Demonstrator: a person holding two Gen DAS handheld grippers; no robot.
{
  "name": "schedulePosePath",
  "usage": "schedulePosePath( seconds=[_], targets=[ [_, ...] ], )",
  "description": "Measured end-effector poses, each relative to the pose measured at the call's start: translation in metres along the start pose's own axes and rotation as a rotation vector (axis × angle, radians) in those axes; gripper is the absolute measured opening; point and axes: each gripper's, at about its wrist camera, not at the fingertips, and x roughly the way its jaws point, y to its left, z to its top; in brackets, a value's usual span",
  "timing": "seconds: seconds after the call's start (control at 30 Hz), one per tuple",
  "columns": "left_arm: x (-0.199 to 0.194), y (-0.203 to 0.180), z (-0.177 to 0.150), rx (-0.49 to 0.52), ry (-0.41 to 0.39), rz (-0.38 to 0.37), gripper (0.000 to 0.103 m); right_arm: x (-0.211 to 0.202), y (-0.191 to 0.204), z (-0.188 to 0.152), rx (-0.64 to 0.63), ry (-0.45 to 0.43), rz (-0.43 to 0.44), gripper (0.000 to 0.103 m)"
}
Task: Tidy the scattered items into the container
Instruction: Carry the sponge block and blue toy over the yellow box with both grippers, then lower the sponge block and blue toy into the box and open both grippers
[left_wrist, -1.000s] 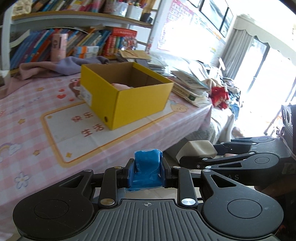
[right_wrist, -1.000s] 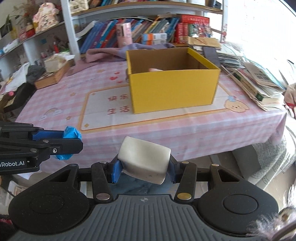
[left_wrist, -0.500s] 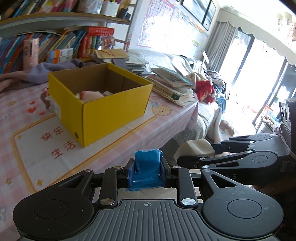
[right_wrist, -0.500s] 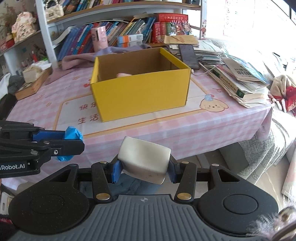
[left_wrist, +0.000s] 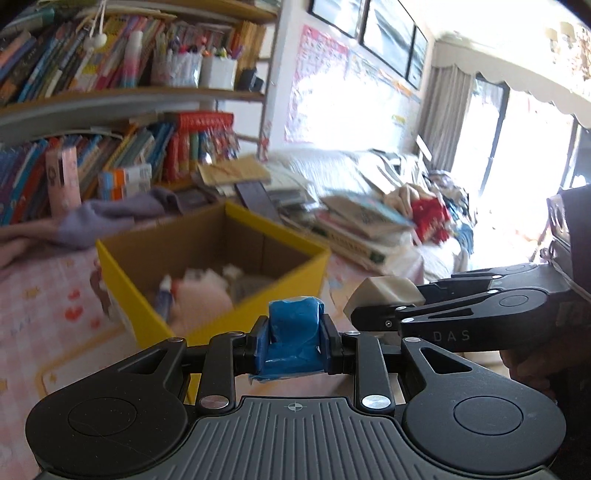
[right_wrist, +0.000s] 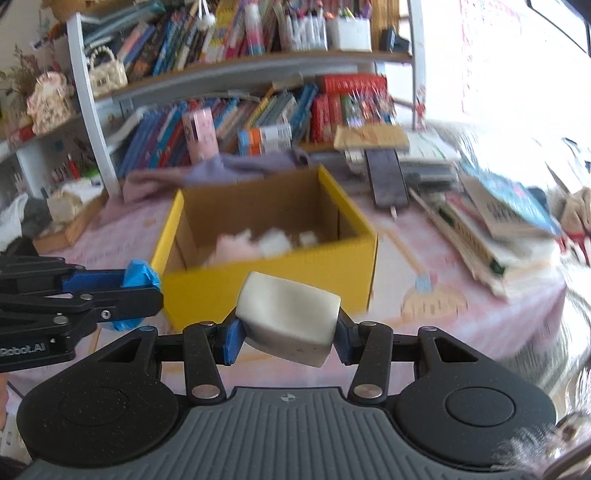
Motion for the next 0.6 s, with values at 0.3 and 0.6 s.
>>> schedulePosePath(
  seconds=[0.3, 0.6],
  targets=[
    [0.050, 0.012, 0.035, -0.044, -0.001, 0.116, 0.026, 0.043, -0.024, 0.055, -0.115, -0.050, 0.118, 0.045],
    [0.096, 0.038, 0.058, -0.101, 0.053, 0.272, 0.026, 0.111, -0.030, 0.086, -0.280, -0.013, 0.246, 0.045]
  ],
)
